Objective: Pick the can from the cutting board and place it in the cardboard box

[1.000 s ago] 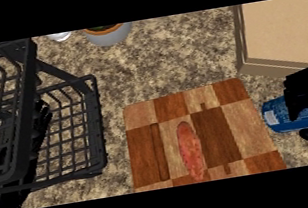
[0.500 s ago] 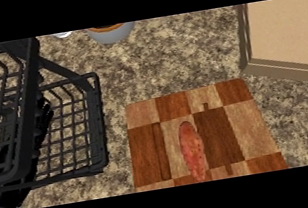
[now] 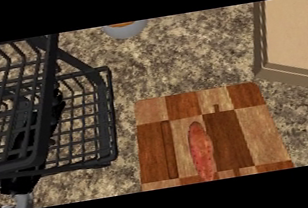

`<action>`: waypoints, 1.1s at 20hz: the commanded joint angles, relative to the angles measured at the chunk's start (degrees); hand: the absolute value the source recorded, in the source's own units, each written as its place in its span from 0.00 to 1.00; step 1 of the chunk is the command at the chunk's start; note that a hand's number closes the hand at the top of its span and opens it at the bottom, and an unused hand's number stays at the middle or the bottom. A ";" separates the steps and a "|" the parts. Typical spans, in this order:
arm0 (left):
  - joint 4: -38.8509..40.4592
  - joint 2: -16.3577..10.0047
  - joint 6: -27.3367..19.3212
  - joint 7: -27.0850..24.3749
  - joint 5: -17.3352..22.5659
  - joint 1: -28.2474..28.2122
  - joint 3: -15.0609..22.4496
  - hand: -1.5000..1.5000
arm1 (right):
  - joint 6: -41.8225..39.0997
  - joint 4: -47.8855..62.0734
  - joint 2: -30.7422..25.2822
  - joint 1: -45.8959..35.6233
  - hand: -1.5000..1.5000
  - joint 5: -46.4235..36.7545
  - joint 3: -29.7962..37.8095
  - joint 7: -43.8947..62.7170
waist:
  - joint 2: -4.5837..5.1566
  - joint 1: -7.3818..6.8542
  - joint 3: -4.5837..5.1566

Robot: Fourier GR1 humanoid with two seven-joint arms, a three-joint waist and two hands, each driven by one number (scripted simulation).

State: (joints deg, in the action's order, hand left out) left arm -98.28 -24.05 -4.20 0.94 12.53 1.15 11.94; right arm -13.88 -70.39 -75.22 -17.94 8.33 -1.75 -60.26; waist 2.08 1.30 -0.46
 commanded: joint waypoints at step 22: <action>8.85 4.53 2.56 0.88 -4.33 11.79 7.43 0.50 | -2.09 15.74 5.20 -11.45 1.00 -9.57 -10.70 -13.64 | 0.18 -5.15 0.16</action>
State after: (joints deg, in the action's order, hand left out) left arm -92.98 -22.40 -2.50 2.67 10.62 8.67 15.61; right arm -13.04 -57.46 -72.48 -27.19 2.77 -9.93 -61.33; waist 1.91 -4.75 -0.36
